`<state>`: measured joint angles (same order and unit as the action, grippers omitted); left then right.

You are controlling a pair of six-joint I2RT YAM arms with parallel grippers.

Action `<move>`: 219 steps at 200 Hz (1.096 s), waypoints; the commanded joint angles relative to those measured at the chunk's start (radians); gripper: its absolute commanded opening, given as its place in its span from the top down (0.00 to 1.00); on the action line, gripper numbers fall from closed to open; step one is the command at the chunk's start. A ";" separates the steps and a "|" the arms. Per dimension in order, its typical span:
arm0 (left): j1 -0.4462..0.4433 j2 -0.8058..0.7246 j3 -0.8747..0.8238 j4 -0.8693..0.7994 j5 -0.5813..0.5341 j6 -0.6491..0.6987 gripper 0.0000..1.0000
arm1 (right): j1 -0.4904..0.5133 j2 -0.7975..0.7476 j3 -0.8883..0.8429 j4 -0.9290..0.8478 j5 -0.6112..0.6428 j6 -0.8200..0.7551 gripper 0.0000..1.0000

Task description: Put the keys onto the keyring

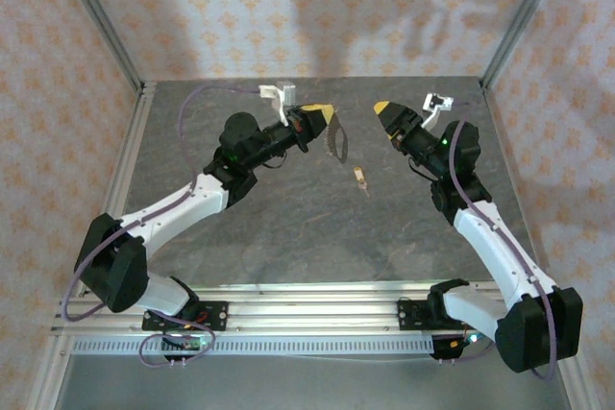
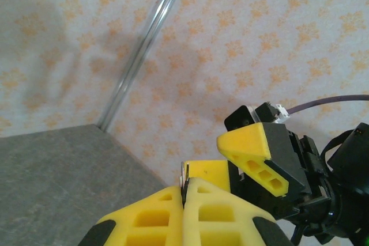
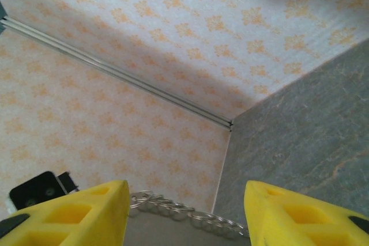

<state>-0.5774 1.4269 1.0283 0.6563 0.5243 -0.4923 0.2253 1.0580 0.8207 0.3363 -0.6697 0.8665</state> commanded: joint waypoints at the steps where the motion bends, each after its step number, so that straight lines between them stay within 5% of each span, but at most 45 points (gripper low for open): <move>1: -0.016 -0.057 -0.038 0.089 -0.078 0.120 1.00 | -0.003 -0.015 -0.023 -0.029 0.009 -0.025 0.45; 60: -0.018 -0.072 -0.100 0.074 -0.216 0.137 1.00 | -0.004 0.020 -0.016 -0.206 0.045 -0.130 0.45; 101: -0.018 -0.048 -0.103 0.065 -0.237 0.104 1.00 | -0.004 0.120 0.060 -0.475 0.181 -0.301 0.45; 219: -0.017 -0.112 -0.132 0.010 -0.254 0.085 1.00 | 0.072 0.634 0.282 -0.774 0.331 -0.601 0.66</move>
<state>-0.5915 1.3651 0.9047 0.6445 0.2794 -0.3954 0.2630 1.6516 1.0344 -0.3744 -0.3935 0.3431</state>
